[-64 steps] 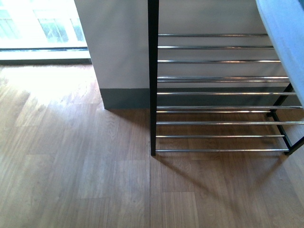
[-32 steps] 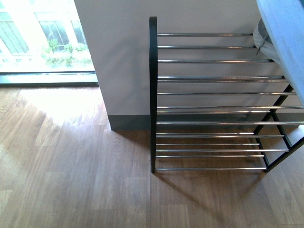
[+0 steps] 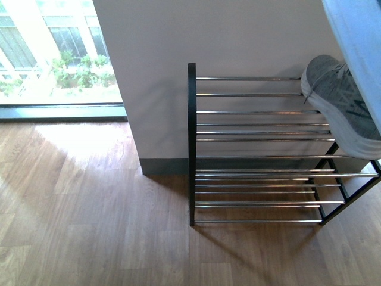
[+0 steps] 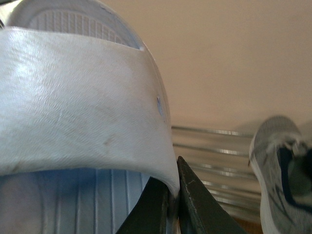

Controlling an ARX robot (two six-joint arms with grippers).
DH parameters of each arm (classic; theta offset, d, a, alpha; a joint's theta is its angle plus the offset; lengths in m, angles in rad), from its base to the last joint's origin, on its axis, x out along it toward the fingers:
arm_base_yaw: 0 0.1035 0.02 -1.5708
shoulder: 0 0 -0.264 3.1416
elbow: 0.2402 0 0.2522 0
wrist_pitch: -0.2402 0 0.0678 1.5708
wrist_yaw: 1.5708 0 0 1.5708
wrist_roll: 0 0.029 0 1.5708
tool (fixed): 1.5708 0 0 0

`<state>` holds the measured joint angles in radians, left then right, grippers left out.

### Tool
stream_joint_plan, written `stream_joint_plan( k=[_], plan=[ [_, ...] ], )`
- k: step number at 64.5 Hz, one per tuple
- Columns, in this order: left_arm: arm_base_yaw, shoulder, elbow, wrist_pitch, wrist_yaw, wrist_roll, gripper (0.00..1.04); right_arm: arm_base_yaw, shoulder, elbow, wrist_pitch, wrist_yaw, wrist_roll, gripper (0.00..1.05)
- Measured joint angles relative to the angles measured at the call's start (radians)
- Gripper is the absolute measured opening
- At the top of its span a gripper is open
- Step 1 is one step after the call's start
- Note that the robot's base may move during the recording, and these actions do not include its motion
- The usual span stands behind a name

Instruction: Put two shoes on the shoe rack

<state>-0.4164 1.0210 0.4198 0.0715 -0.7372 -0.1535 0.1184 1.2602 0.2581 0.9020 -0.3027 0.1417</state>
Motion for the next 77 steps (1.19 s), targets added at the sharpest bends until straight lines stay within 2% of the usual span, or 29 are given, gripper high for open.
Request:
stream_joint_plan(
  k=[7, 13, 27, 41, 58, 77],
  plan=[
    [0.0, 0.0, 0.0, 0.0, 0.002, 0.0, 0.02, 0.057, 0.11, 0.089, -0.039, 0.055, -0.01, 0.02],
    [0.0, 0.0, 0.0, 0.0, 0.0, 0.0, 0.02, 0.116, 0.276, 0.222, -0.143, 0.141, -0.046, 0.02],
    [0.0, 0.0, 0.0, 0.0, 0.002, 0.0, 0.02, 0.168, 0.639, 0.496, -0.213, 0.318, -0.108, 0.02],
    [0.0, 0.0, 0.0, 0.0, 0.002, 0.0, 0.02, 0.168, 0.906, 0.724, -0.301, 0.457, -0.144, 0.02],
    [0.0, 0.0, 0.0, 0.0, 0.002, 0.0, 0.02, 0.146, 1.101, 0.886, -0.302, 0.631, -0.195, 0.02],
    [0.0, 0.0, 0.0, 0.0, 0.002, 0.0, 0.02, 0.117, 1.185, 0.959, -0.283, 0.715, -0.259, 0.02]
  ],
)
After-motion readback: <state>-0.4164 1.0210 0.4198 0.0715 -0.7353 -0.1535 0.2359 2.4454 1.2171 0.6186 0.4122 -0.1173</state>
